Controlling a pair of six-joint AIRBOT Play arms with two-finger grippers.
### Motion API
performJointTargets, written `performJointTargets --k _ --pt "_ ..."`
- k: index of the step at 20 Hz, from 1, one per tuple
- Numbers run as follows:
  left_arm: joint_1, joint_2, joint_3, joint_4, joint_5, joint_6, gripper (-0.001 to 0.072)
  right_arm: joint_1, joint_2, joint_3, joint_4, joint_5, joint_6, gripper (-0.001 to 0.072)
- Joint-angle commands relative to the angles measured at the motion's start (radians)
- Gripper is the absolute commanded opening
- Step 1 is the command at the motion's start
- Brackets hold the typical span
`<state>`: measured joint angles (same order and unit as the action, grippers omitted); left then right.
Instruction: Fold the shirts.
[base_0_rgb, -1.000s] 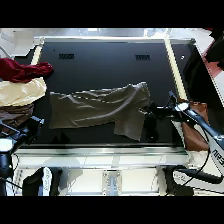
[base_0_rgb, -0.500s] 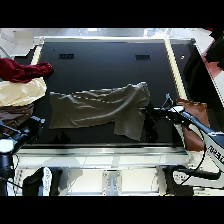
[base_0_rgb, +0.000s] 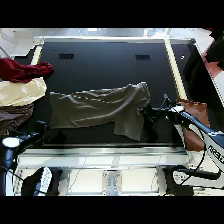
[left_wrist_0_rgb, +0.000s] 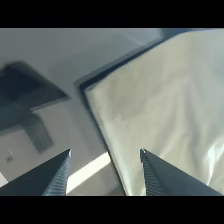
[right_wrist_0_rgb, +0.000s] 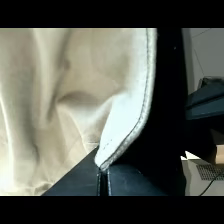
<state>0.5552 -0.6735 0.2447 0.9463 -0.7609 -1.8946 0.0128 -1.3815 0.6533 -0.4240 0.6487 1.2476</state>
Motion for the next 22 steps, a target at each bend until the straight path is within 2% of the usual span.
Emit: performJointTargets --k 1,3,8,13,14,15,16,17,18,22 --pt "0.001 -0.109 -0.004 -0.097 0.080 0.074 0.0505 0.000 0.000 -0.001 0.002 0.018 -0.012 0.0011" --pt "0.001 -0.153 -0.004 -0.180 0.132 0.155 0.0481 0.000 0.000 -0.001 0.002 0.017 -0.012 0.0011" --pt "0.001 -0.273 -0.002 -0.391 0.161 0.386 0.0480 0.000 0.000 -0.001 0.003 0.021 -0.012 0.0011" --pt "0.000 -0.370 0.024 -0.487 0.208 0.526 0.0460 0.001 0.000 -0.001 0.003 0.024 -0.012 0.0011" --pt "-0.004 -0.392 0.040 -0.488 0.207 0.548 0.0370 0.000 0.000 -0.001 0.003 0.024 -0.012 0.0012" --pt "-0.015 -0.412 0.059 -0.488 0.208 0.562 0.0323 0.001 0.001 -0.001 0.003 0.023 -0.012 0.0011" --pt "-0.033 -0.432 0.081 -0.488 0.208 0.562 0.0319 0.000 0.007 -0.001 0.002 0.019 -0.013 0.0011" --pt "-0.057 -0.446 0.106 -0.488 0.208 0.567 0.0184 0.000 0.019 0.000 0.003 0.014 -0.019 0.0011" --pt "-0.083 -0.450 0.133 -0.488 0.208 0.585 0.0003 0.000 0.039 0.000 0.003 0.014 -0.040 0.0010" --pt "-0.135 -0.378 0.292 -0.487 0.126 0.692 0.0008 0.000 0.229 0.001 -0.028 0.022 -0.105 0.0009"
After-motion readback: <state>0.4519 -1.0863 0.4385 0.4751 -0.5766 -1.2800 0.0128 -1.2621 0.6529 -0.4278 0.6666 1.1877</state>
